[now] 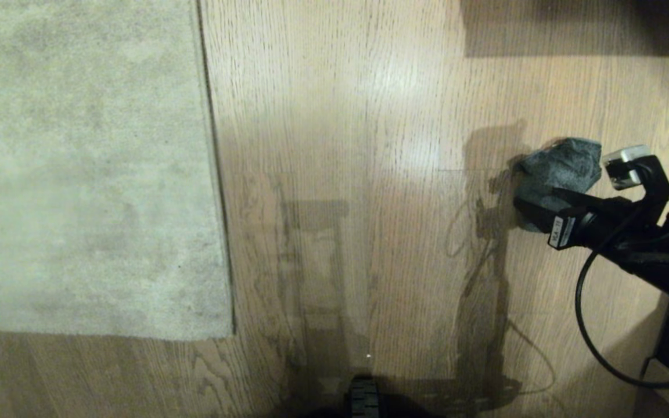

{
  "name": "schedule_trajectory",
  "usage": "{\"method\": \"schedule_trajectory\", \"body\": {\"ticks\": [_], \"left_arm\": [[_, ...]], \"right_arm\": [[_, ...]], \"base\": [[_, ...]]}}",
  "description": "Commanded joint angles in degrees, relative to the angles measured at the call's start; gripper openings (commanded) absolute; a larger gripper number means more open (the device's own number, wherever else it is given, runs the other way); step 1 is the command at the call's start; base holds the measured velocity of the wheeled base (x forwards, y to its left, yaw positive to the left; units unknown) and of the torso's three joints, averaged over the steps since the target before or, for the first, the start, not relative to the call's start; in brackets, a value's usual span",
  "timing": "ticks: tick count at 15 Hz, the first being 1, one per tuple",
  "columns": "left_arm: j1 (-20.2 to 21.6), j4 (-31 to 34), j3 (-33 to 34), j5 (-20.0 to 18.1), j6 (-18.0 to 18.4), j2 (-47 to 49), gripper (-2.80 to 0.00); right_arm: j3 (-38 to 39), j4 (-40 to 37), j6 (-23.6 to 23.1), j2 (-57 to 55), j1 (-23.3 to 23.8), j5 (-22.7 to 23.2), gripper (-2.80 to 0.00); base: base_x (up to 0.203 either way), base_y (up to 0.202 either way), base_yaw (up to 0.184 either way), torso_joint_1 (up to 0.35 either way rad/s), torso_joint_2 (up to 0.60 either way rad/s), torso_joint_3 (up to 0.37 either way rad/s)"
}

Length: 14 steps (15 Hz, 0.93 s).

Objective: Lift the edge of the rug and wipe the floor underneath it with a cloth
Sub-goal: Pick up the rag

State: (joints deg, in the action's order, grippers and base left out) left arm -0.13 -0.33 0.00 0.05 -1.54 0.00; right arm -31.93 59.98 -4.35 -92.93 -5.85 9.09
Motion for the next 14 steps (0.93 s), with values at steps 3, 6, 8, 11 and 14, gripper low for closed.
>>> {"method": "schedule_trajectory", "body": {"ticks": [3,6,8,11,14], "left_arm": [[0.0,0.0,0.0,0.0,0.0,0.0,-2.8],[0.0,0.0,0.0,0.0,0.0,0.0,-2.8],[0.0,0.0,0.0,0.0,0.0,0.0,-2.8],[0.0,0.0,0.0,0.0,0.0,0.0,-2.8],[0.0,0.0,0.0,0.0,0.0,0.0,-2.8]], "right_arm": [[-3.5,0.4,-0.5,-3.6,3.7,0.0,0.0],[-5.2,0.6,-0.6,-5.5,4.9,0.0,0.0],[-7.0,0.8,-1.7,-7.5,6.1,0.0,0.0],[-8.4,1.0,-1.9,-10.4,6.9,0.0,0.0],[-9.1,4.8,-1.8,-13.8,7.2,0.1,0.0]], "base": [[0.0,0.0,0.0,0.0,0.0,0.0],[0.0,0.0,0.0,0.0,0.0,0.0],[0.0,0.0,0.0,0.0,0.0,0.0],[0.0,0.0,0.0,0.0,0.0,0.0],[0.0,0.0,0.0,0.0,0.0,0.0]]}}
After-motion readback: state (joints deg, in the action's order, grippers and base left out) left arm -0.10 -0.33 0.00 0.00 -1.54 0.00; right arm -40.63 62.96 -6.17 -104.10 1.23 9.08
